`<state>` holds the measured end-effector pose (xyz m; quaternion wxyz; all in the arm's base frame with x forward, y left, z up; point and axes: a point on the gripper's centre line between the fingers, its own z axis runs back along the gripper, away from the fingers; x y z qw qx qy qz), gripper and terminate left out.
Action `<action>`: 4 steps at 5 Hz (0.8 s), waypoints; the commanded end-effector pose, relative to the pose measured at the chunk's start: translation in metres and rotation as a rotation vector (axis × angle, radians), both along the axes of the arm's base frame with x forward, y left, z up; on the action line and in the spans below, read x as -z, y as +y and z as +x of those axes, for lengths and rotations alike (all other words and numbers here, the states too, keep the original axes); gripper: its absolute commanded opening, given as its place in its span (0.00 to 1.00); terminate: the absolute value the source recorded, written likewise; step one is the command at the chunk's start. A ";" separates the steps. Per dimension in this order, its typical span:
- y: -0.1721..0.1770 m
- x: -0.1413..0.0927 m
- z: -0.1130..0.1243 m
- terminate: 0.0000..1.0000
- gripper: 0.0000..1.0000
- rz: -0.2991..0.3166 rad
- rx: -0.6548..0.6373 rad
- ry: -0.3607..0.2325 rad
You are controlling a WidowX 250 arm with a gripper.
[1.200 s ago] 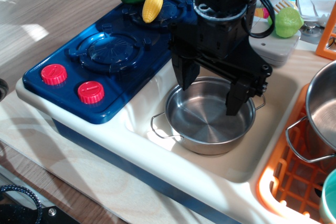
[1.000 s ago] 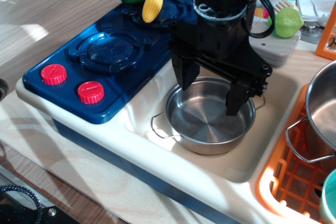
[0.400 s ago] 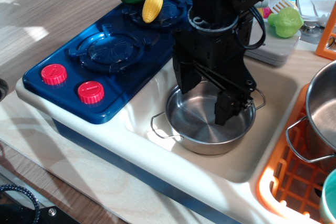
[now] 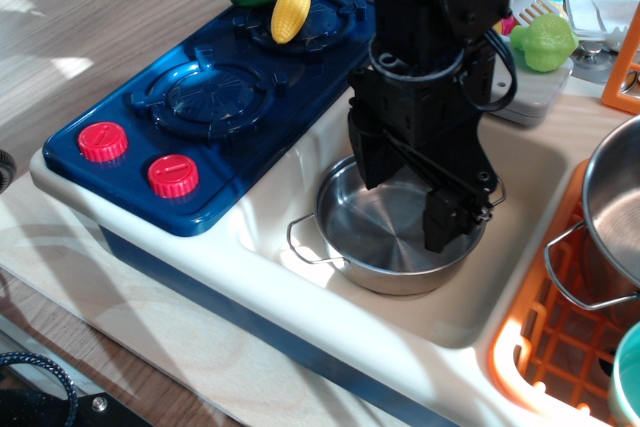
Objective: Put pan on stove from sink
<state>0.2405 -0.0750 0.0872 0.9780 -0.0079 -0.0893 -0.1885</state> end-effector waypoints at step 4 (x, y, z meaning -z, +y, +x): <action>-0.024 0.023 0.000 0.00 1.00 -0.050 0.022 -0.103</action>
